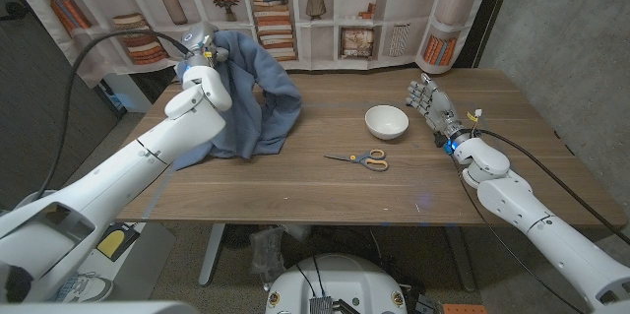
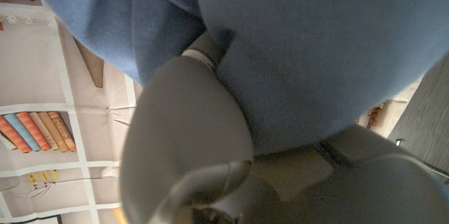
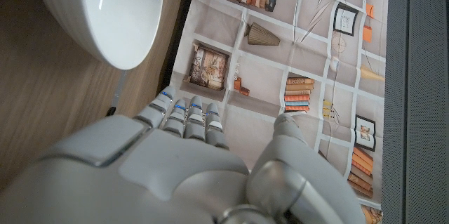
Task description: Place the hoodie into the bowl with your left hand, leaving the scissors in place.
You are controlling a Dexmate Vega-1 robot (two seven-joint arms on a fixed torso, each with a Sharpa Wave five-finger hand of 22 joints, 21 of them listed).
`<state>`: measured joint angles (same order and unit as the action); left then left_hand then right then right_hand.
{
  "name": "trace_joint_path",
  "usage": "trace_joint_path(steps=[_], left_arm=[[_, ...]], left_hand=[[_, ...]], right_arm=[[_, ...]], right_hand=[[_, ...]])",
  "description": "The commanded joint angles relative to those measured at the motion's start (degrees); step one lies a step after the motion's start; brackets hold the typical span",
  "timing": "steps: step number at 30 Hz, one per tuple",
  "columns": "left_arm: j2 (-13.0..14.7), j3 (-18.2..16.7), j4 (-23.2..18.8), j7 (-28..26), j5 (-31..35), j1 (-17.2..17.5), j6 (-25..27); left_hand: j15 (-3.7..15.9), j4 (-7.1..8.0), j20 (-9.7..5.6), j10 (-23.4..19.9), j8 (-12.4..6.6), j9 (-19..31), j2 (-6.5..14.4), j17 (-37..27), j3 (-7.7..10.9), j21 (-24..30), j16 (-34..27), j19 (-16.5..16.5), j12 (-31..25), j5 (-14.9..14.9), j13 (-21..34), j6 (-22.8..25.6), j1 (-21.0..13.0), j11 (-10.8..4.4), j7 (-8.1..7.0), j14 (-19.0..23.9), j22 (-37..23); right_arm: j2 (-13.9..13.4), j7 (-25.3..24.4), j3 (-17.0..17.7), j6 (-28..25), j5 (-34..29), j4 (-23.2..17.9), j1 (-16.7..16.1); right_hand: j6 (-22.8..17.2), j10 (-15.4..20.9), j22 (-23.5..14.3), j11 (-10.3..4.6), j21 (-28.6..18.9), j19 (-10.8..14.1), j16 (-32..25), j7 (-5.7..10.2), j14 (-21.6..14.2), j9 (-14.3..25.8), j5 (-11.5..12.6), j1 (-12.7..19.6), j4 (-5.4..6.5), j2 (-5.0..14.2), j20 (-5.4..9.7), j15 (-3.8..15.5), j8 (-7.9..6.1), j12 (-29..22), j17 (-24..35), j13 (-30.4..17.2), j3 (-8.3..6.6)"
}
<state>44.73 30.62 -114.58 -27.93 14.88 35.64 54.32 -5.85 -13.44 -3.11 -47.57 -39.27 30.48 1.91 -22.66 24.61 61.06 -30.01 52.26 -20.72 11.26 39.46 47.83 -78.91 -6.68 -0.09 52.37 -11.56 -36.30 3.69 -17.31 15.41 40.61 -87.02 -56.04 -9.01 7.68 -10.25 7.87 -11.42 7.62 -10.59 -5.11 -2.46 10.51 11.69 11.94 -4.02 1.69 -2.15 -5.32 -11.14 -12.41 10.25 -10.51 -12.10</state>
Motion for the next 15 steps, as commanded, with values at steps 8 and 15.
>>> trace_joint_path(steps=[8,15], left_arm=[[1.2,-1.0,-4.8,1.0,2.2,-0.5,2.3],[1.6,-0.7,-6.2,1.5,3.2,-1.2,2.5]], left_hand=[[18.12,5.93,-9.18,-1.1,-0.53,0.0,0.9,-24.1,6.84,0.9,-1.9,3.7,0.7,0.2,0.4,1.1,0.7,-0.75,0.13,15.2,0.1],[18.15,5.90,-9.18,-1.5,-0.59,-0.2,0.8,-24.1,7.13,1.4,-1.6,3.7,1.0,0.2,0.4,1.1,0.9,-0.57,0.10,15.3,0.2]], right_arm=[[-1.1,-0.4,1.2,1.0,0.0,-1.9,-1.6],[-1.3,-0.4,1.6,1.6,0.1,-2.2,-2.4]], right_hand=[[-0.3,0.7,-0.3,0.15,-0.1,0.3,-0.1,-0.08,-0.6,0.3,-0.1,0.1,-0.42,0.48,-0.19,-0.25,0.01,0.0,0.2,-0.3,-0.18],[-0.3,0.7,-0.3,0.12,-0.1,0.3,-0.1,-0.07,-0.5,0.3,-0.1,0.1,-0.44,0.51,-0.18,-0.17,0.00,0.0,0.2,-0.3,-0.16]])
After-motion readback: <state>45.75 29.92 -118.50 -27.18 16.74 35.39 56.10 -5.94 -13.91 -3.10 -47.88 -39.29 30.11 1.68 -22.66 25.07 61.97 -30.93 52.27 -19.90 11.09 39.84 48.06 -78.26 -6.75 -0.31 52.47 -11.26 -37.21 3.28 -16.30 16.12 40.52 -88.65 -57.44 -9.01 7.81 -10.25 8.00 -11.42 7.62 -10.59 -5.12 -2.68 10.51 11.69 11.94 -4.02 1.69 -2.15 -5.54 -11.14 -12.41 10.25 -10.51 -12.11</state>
